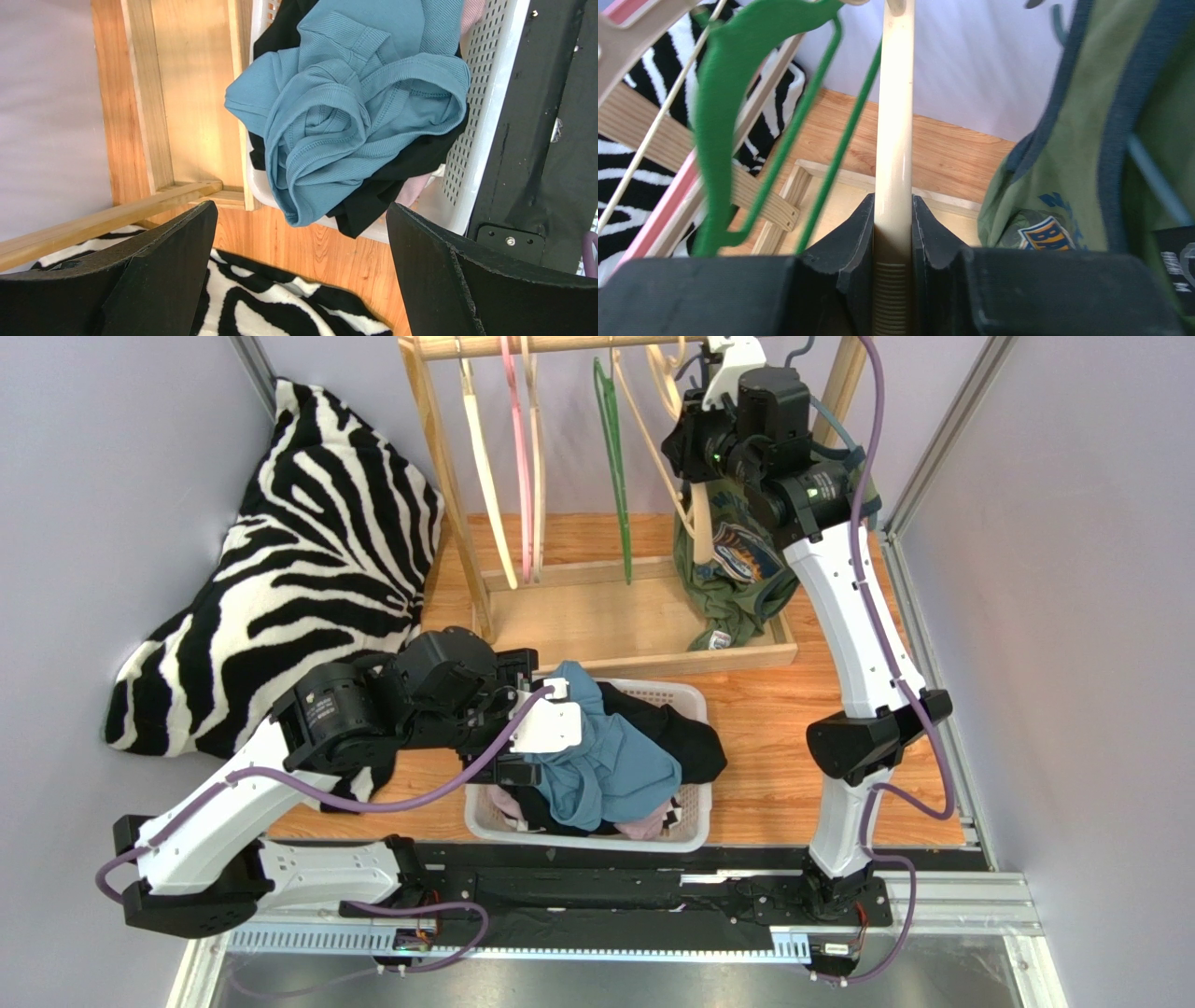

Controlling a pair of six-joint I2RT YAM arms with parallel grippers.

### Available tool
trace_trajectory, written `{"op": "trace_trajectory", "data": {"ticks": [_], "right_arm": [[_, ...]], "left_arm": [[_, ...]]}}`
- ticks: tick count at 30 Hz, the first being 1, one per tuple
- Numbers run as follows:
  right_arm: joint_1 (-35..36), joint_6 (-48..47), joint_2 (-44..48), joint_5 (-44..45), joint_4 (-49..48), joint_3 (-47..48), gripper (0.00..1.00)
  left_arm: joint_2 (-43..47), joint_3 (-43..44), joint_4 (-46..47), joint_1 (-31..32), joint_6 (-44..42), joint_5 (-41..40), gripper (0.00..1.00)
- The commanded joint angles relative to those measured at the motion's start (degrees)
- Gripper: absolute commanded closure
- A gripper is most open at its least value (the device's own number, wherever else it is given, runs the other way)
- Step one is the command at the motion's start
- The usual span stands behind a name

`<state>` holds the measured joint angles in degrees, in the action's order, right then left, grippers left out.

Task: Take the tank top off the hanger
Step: Place the hanger at the clothesline.

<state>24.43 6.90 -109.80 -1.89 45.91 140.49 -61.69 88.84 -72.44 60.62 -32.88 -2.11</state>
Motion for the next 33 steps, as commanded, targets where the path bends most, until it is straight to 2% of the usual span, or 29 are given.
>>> {"op": "trace_trajectory", "data": {"ticks": [1, 13, 14, 15, 17, 23, 30, 33], "right_arm": [[3.87, -1.89, -2.43, 3.63, 0.75, 2.51, 1.00], [5.37, -3.03, -0.68, 5.40, 1.72, 1.54, 0.98], [5.37, -3.29, -0.16, 5.84, 1.99, 1.37, 0.74], [5.37, -4.16, 1.33, 6.89, 2.16, 0.85, 0.59], [5.11, -4.79, 3.44, 7.60, 2.08, -1.69, 0.44], [2.74, -4.96, 12.41, 7.78, 1.02, -6.97, 0.23], [-2.97, -5.67, 17.07, 8.84, -2.22, -6.89, 0.16], [-7.53, -5.23, 17.78, 7.96, -4.24, -7.15, 0.13]], "left_arm": [[-1.06, 3.18, 0.99, -0.15, 1.07, -0.53, 0.01], [-1.68, 4.59, 1.60, -0.59, 1.68, -1.05, 0.01], [-1.76, 4.68, 1.69, -0.68, 1.77, -1.14, 0.01], [-1.77, 4.85, 1.78, -0.59, 1.77, -1.32, 0.01], [-1.85, 5.12, 1.69, -0.77, 1.68, -1.41, 0.01], [-1.85, 5.91, 1.78, -0.77, 1.86, -1.85, 0.01], [-1.59, 6.35, 2.13, -0.85, 2.21, -2.29, 0.01], [-1.33, 6.09, 2.13, -1.12, 2.38, -2.11, 0.01]]}}
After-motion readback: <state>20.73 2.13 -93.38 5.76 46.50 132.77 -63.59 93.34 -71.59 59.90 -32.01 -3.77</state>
